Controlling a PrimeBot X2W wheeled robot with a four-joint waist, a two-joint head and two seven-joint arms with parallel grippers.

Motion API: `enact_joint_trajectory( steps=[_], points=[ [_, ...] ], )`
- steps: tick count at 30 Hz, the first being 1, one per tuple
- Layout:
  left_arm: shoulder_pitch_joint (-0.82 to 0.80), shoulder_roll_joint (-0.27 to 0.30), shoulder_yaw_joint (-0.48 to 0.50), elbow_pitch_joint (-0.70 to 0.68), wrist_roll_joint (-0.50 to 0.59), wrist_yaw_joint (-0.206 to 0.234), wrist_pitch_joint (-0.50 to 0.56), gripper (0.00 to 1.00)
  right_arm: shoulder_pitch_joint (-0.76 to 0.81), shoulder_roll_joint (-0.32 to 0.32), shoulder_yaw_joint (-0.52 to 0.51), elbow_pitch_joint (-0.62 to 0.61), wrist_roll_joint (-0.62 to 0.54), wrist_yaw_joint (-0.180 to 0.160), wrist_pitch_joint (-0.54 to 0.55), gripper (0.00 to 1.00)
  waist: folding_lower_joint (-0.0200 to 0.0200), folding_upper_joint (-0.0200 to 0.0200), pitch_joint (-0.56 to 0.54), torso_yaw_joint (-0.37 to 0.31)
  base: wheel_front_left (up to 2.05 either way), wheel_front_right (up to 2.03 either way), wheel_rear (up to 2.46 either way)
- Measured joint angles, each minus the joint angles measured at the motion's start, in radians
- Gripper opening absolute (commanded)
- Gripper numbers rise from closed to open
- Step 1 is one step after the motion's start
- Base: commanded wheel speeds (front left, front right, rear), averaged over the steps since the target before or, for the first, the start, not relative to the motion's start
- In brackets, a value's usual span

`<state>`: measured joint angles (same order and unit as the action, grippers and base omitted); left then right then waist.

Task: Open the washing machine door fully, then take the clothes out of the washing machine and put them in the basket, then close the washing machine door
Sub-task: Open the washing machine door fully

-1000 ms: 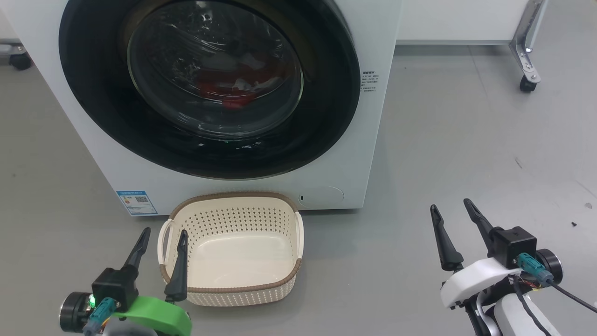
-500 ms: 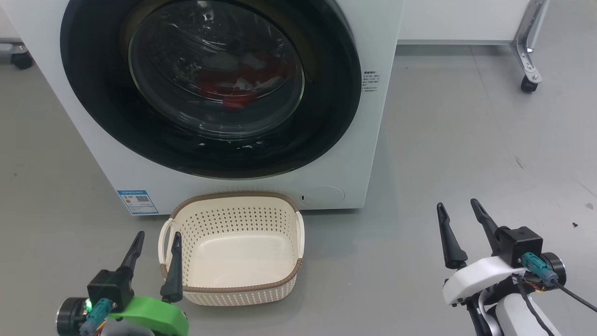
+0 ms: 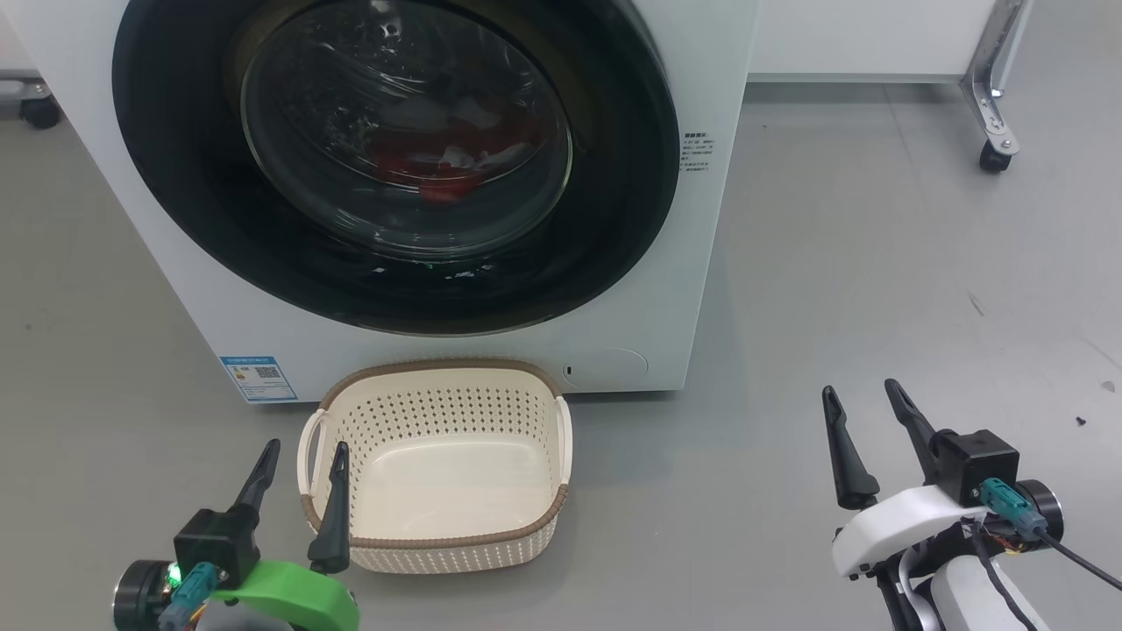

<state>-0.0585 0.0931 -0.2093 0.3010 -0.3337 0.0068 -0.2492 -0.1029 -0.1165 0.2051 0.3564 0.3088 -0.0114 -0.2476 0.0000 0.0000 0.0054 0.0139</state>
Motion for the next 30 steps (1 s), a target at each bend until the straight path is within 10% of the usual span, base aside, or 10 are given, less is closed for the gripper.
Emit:
enact_joint_trajectory(
  steps=[1,2,19,30],
  points=[
    [0.0,0.0,0.001,0.001,0.0,-0.003,0.0,1.0,0.0,0.001,-0.001,0.001,-0.002,0.0,0.0,0.35,0.0,0.0,0.0,0.0,0.0,0.0,0.0],
    [0.0,-0.001,0.001,0.002,0.001,-0.003,0.0,1.0,0.0,0.002,-0.002,0.002,-0.002,0.001,0.0,0.0,-0.0001,0.0,0.0,0.0,0.0,0.0,0.0],
    [-0.003,-0.009,0.012,0.004,0.01,-0.004,0.0,1.0,0.0,0.025,-0.039,0.007,0.021,0.035,0.0,0.0,0.0,0.0,0.014,0.003,0.0,0.0,0.0],
    [-0.045,-0.016,0.012,-0.034,0.02,-0.013,0.0,1.0,-0.051,0.062,-0.138,0.038,0.258,0.087,0.0,0.0,0.0,0.0,0.073,0.014,0.0,0.0,0.0]
  ],
)
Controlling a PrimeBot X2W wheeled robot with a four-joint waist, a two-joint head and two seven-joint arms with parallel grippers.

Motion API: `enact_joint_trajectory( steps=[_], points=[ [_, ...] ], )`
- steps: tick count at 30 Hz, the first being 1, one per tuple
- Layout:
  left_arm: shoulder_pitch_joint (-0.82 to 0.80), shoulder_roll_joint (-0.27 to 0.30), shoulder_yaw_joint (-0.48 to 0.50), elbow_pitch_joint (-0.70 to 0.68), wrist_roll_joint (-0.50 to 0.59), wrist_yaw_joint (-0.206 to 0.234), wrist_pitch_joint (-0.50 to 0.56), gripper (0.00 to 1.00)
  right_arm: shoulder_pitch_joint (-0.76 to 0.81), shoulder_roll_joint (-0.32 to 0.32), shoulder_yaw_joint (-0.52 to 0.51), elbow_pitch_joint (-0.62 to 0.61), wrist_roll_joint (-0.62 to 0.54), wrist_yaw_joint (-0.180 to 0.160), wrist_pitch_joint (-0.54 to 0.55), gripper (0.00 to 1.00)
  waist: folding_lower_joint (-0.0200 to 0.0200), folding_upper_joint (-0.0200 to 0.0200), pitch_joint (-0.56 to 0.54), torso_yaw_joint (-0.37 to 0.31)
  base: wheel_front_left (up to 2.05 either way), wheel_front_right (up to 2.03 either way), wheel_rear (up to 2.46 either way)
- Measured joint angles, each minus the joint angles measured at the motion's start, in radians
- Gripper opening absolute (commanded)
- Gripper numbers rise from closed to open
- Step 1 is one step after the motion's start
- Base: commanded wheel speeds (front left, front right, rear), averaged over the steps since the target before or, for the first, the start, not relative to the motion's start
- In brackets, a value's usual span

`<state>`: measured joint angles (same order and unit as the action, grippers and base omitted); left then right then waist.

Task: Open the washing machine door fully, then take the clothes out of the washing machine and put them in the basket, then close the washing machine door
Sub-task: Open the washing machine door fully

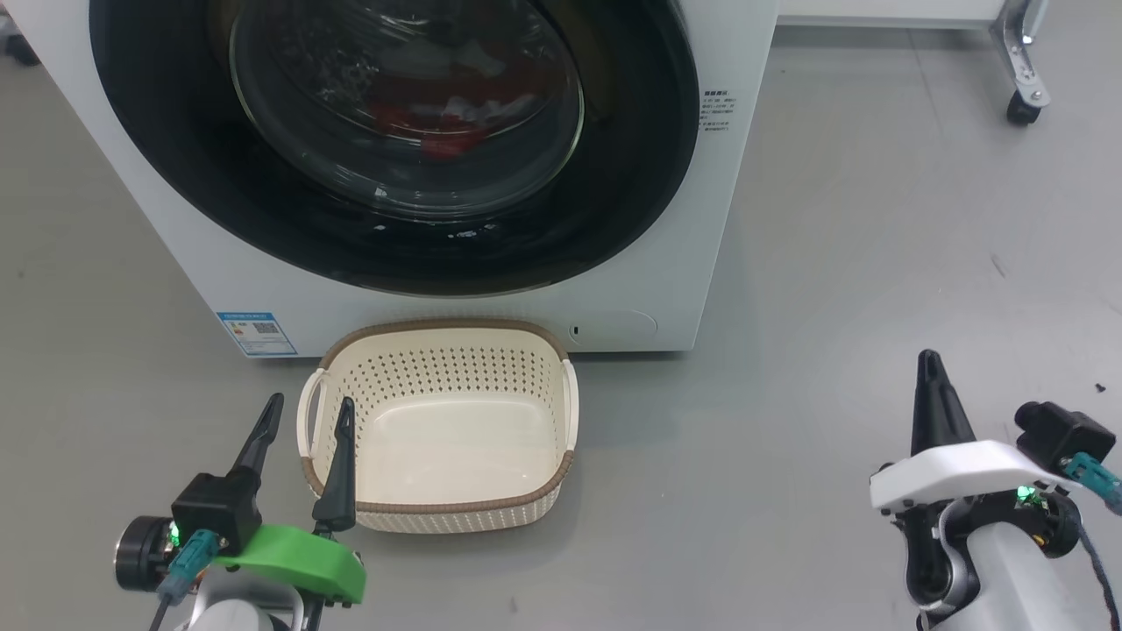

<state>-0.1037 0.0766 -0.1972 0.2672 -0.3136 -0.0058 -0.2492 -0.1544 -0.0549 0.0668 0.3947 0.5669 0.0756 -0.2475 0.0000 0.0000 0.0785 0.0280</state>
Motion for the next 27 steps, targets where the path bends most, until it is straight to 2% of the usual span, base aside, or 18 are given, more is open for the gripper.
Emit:
enact_joint_trajectory(
  steps=[9,21,27],
  points=[
    [-0.057,-0.007,0.0,-0.036,0.016,-0.01,0.0,1.0,-0.137,0.005,-0.088,0.033,0.246,0.028,0.068,0.0,0.0,0.0,0.073,0.022,0.0,0.0,0.0],
    [-0.122,-0.017,-0.002,-0.072,0.037,-0.026,-0.001,1.0,-0.394,0.005,-0.19,0.072,0.558,0.036,0.235,0.0,0.0,0.0,0.187,0.059,0.0,0.0,0.0],
    [-0.171,-0.023,-0.004,-0.092,0.047,-0.026,-0.003,1.0,-0.565,0.0,-0.197,0.087,0.673,0.036,0.337,0.0,0.0,0.0,0.263,0.08,0.0,0.0,0.0]
  ],
)
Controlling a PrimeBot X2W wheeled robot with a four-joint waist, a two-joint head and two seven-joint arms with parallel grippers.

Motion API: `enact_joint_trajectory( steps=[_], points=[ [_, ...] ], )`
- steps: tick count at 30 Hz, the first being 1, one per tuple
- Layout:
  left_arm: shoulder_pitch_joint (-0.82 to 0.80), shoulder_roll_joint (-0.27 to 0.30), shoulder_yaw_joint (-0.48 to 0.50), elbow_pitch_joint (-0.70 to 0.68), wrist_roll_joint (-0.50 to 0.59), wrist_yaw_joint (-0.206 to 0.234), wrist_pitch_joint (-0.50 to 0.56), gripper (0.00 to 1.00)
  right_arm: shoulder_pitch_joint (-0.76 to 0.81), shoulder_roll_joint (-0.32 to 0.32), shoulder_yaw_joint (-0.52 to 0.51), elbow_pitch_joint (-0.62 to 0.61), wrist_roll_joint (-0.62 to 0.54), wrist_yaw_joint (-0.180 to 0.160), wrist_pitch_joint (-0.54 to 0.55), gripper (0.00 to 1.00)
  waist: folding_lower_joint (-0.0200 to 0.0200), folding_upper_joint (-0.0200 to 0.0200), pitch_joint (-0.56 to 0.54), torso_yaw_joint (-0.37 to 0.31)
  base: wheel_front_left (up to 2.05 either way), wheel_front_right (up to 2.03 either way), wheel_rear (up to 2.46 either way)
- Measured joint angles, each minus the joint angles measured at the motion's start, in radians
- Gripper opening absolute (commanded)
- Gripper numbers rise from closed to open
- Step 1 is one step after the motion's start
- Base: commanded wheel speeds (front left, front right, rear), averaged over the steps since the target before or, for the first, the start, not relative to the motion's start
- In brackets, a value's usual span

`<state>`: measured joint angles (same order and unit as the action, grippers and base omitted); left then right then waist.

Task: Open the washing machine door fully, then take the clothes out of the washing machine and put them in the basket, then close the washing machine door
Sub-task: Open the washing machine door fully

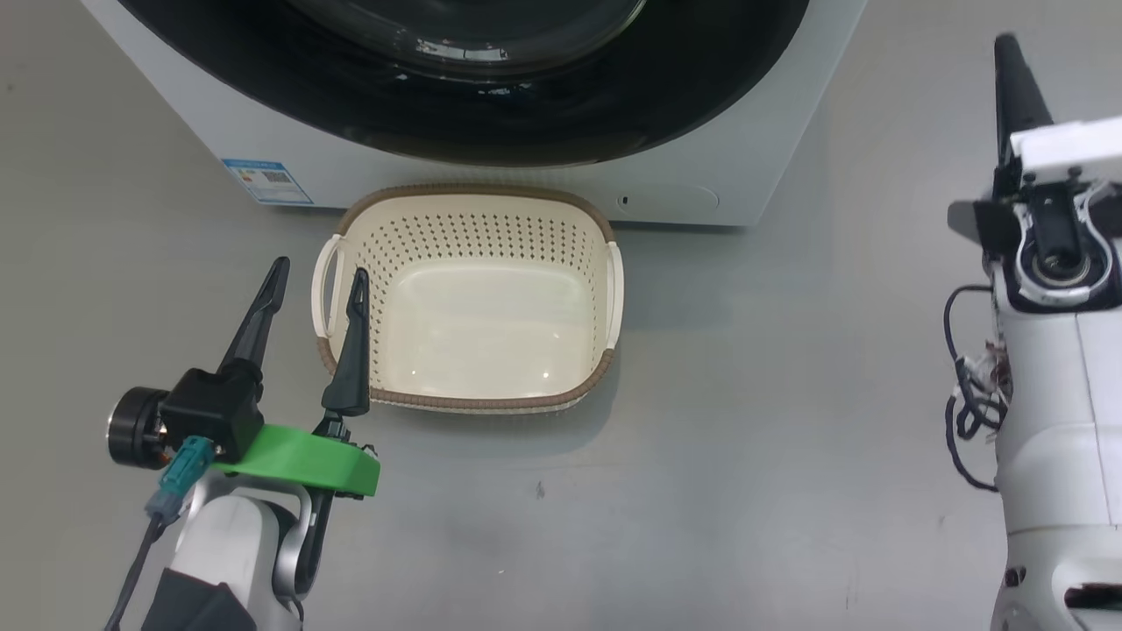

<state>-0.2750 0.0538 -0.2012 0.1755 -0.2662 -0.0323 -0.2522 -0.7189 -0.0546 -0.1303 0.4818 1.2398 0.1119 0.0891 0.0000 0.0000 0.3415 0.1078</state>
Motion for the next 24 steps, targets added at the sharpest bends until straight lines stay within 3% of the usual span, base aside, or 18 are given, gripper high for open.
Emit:
enact_joint_trajectory(
  steps=[5,24],
  points=[
    [-0.025,-0.002,0.0,0.001,0.014,-0.001,0.0,1.0,-0.101,-0.003,-0.007,0.017,0.061,0.0,0.057,0.0,0.0,0.0,0.05,0.013,0.0,0.0,0.0],
    [-0.088,-0.014,-0.02,0.001,0.017,-0.01,0.0,1.0,-0.339,-0.044,0.054,0.098,0.101,-0.025,0.273,0.0,0.0001,0.0,0.166,0.065,0.0,0.0,0.0]
  ],
)
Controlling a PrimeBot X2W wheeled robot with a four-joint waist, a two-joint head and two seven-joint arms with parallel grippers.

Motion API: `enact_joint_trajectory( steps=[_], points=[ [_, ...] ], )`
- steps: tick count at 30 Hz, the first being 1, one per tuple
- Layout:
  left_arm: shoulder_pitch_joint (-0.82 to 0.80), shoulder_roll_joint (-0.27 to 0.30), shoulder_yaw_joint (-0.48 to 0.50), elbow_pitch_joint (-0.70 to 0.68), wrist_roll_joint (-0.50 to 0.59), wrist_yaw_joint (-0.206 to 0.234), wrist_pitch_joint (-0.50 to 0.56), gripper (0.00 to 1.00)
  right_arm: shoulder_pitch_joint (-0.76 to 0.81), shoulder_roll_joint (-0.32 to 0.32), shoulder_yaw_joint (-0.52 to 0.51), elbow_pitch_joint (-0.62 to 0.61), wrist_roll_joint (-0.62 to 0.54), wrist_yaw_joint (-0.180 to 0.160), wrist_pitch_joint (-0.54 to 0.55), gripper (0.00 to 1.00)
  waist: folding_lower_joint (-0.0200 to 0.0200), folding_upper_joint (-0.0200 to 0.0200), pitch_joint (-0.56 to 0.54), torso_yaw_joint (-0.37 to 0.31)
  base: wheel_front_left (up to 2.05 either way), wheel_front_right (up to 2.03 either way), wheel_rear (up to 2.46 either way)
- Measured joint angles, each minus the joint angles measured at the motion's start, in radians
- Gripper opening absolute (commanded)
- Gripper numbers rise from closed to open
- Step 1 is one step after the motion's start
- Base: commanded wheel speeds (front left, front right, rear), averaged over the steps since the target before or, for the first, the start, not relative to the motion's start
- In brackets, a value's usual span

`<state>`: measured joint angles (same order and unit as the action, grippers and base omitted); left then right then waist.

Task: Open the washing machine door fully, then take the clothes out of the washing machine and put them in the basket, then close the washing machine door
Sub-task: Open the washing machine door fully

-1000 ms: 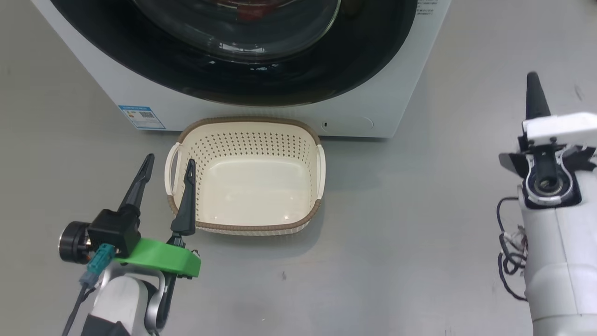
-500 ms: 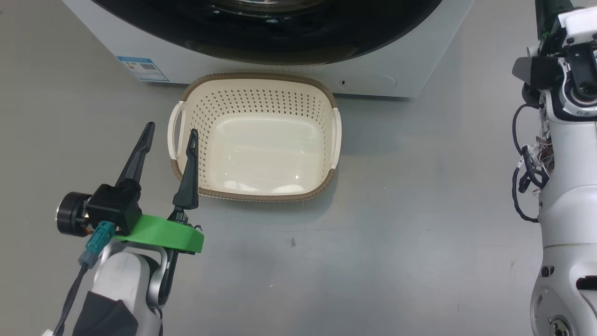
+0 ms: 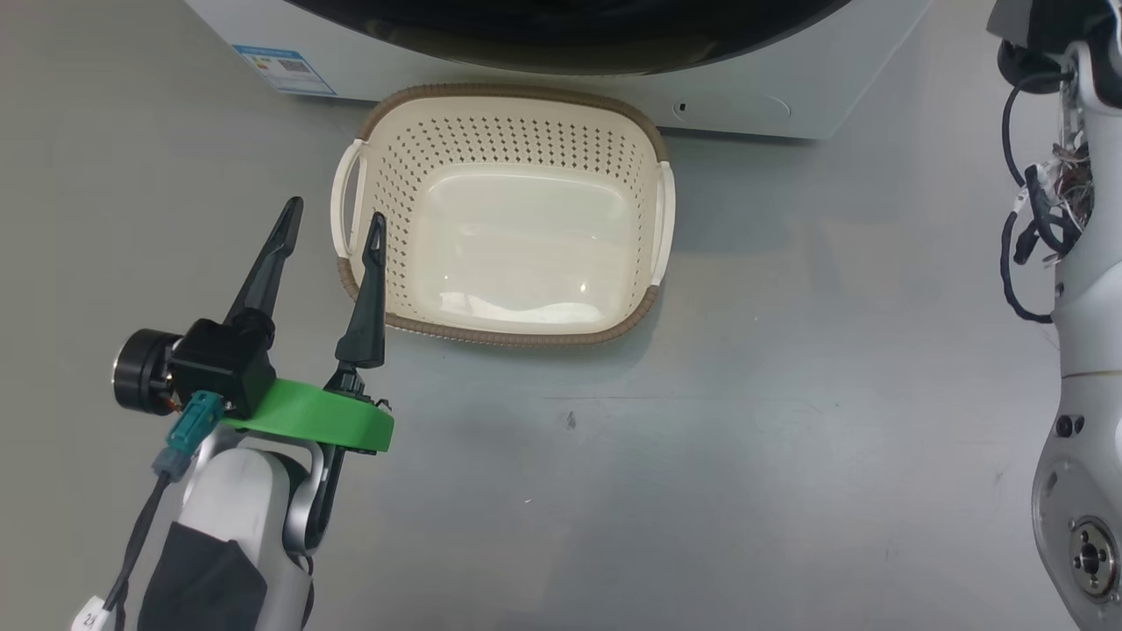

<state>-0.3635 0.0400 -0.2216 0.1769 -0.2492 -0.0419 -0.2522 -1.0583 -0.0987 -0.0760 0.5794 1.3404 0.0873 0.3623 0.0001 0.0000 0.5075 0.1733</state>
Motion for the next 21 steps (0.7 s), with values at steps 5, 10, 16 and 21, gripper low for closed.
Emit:
enact_joint_trajectory(
  steps=[5,10,16,21],
  points=[
    [-0.009,-0.003,0.002,0.004,0.001,0.0,0.0,1.0,-0.053,-0.013,0.021,0.019,0.006,-0.002,0.044,0.0,0.0,0.0,0.018,0.009,0.0,0.0,0.0],
    [-0.016,-0.004,0.003,0.009,0.006,0.0,0.0,1.0,-0.088,-0.022,0.034,0.047,0.008,-0.002,0.084,0.0,0.0,0.0,0.027,0.014,0.0,0.0,0.0],
    [-0.024,-0.007,0.003,0.013,0.006,0.0,0.0,1.0,-0.114,-0.036,0.043,0.077,0.02,-0.003,0.142,0.0,0.0,0.0,0.03,0.017,0.0,0.0,0.0],
    [-0.031,-0.007,0.004,0.015,0.006,0.0,0.0,1.0,-0.121,-0.046,0.039,0.099,0.063,-0.002,0.197,0.0,0.0,0.0,0.028,0.019,0.0,0.0,0.0]
  ],
)
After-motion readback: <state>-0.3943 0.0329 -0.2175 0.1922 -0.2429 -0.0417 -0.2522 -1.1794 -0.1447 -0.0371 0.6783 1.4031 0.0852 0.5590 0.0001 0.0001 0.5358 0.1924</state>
